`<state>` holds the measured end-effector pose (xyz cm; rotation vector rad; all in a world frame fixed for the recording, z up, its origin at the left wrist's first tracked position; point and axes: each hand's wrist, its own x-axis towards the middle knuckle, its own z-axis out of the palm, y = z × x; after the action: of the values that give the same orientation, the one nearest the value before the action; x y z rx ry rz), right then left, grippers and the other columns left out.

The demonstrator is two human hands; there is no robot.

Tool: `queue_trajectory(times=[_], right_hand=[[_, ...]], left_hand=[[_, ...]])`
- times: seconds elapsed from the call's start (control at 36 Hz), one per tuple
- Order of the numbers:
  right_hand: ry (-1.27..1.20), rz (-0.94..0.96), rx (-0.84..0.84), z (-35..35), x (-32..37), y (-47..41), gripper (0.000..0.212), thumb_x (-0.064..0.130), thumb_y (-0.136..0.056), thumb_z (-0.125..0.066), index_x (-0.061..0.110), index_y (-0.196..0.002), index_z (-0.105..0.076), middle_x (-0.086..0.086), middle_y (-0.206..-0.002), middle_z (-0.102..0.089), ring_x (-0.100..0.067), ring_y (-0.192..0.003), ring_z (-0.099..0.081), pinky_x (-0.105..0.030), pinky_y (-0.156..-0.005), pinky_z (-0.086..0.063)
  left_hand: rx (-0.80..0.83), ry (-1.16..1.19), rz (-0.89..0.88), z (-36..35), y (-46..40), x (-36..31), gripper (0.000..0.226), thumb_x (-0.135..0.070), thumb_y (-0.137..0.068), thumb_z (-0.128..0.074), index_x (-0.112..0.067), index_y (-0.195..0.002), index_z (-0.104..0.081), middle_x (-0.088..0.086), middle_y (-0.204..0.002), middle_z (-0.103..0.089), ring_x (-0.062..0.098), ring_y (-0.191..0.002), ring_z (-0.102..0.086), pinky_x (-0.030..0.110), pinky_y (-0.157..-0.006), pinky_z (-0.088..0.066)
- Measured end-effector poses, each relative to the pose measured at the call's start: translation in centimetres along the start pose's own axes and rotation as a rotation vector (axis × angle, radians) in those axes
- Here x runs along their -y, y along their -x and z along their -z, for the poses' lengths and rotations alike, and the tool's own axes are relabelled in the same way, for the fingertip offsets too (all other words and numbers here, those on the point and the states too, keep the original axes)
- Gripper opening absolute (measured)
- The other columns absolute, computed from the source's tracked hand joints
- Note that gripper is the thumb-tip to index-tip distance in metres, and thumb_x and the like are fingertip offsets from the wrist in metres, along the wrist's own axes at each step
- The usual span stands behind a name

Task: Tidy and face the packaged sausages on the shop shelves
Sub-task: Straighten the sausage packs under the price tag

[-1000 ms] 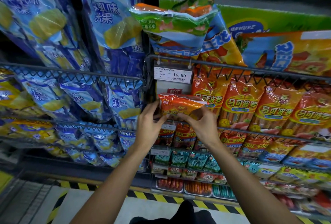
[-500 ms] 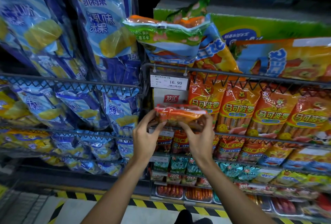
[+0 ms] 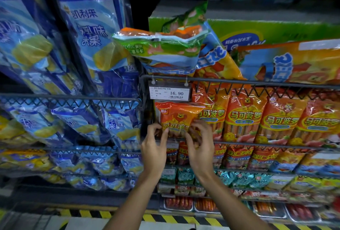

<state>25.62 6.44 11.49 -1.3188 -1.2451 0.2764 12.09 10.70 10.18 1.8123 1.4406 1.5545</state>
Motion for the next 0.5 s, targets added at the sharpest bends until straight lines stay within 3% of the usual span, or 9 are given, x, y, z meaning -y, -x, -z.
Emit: queue_trajectory(times=[0.08, 0.11, 0.17, 0.19, 0.25, 0.33, 0.42, 0.5], right_hand=[[0.149, 0.023, 0.244, 0.0, -0.3, 0.1, 0.067, 0.016, -0.102, -0.063, 0.018, -0.16, -0.029, 0.005, -0.167, -0.022, -0.01, -0.155, -0.019, -0.02, -0.124, -0.02], [0.198, 0.048, 0.307, 0.0, -0.3, 0.0, 0.072, 0.017, -0.103, -0.061, 0.019, -0.163, -0.02, 0.006, -0.17, -0.013, -0.009, -0.157, -0.01, -0.015, -0.123, -0.015], [0.27, 0.071, 0.35, 0.1, -0.3, -0.2, 0.072, 0.021, -0.104, -0.06, 0.019, -0.163, -0.02, 0.007, -0.171, -0.01, -0.005, -0.157, -0.007, -0.009, -0.12, -0.011], [0.291, 0.058, 0.342, 0.1, -0.1, -0.4, 0.069, 0.025, -0.104, -0.059, 0.02, -0.162, -0.023, 0.008, -0.17, -0.014, -0.002, -0.156, -0.009, -0.009, -0.119, -0.013], [0.299, -0.022, 0.316, 0.1, 0.4, -0.7, 0.067, 0.034, -0.104, -0.058, 0.023, -0.161, -0.027, 0.008, -0.167, -0.024, -0.001, -0.152, -0.018, -0.012, -0.116, -0.019], [0.304, -0.122, 0.311, -0.2, 0.9, -0.5, 0.073, 0.043, -0.101, -0.06, 0.021, -0.162, -0.026, 0.003, -0.164, -0.034, -0.01, -0.147, -0.032, -0.013, -0.11, -0.029], [0.327, -0.145, 0.352, -0.7, 0.9, 0.1, 0.08, 0.05, -0.099, -0.06, 0.015, -0.162, -0.023, -0.003, -0.163, -0.037, -0.019, -0.146, -0.041, -0.028, -0.11, -0.044], [0.389, -0.146, 0.356, -1.0, 1.1, 0.1, 0.085, 0.053, -0.098, -0.058, 0.012, -0.162, -0.02, -0.007, -0.162, -0.039, -0.025, -0.14, -0.049, -0.038, -0.102, -0.053]], left_hand=[[0.038, -0.018, -0.024, -0.5, -0.6, 0.4, 0.011, -0.017, -0.104, -0.059, -0.014, -0.114, -0.055, -0.004, -0.094, -0.064, 0.013, -0.076, -0.063, 0.045, -0.068, -0.056], [0.078, -0.024, -0.019, -0.6, -0.7, 0.5, 0.017, -0.012, -0.104, -0.056, -0.015, -0.12, -0.053, -0.001, -0.105, -0.066, 0.014, -0.084, -0.066, 0.045, -0.071, -0.058], [0.202, -0.068, -0.033, -0.9, -0.6, 0.9, 0.044, -0.004, -0.102, -0.054, -0.019, -0.142, -0.045, 0.003, -0.145, -0.054, 0.015, -0.125, -0.06, 0.029, -0.092, -0.056], [0.255, -0.109, -0.054, -1.0, -0.4, 1.1, 0.057, -0.002, -0.101, -0.054, -0.021, -0.152, -0.037, 0.002, -0.162, -0.036, 0.013, -0.145, -0.042, 0.022, -0.106, -0.047], [0.311, -0.152, -0.075, -1.2, 0.1, 1.2, 0.072, -0.002, -0.101, -0.054, -0.024, -0.161, -0.023, -0.002, -0.171, -0.014, 0.013, -0.157, -0.016, 0.028, -0.121, -0.031], [0.335, -0.141, -0.044, -0.9, 0.2, 1.2, 0.076, -0.005, -0.101, -0.055, -0.03, -0.163, -0.017, -0.001, -0.172, -0.013, 0.018, -0.158, -0.016, 0.039, -0.12, -0.034], [0.362, -0.152, -0.067, -0.3, -0.1, 0.9, 0.085, -0.011, -0.1, -0.057, -0.036, -0.163, -0.006, 0.0, -0.172, -0.012, 0.02, -0.158, -0.017, 0.045, -0.113, -0.045], [0.411, -0.209, -0.085, 0.0, -0.4, 0.6, 0.097, -0.014, -0.097, -0.061, -0.04, -0.162, 0.007, 0.003, -0.172, -0.011, 0.025, -0.157, -0.019, 0.052, -0.11, -0.047]])
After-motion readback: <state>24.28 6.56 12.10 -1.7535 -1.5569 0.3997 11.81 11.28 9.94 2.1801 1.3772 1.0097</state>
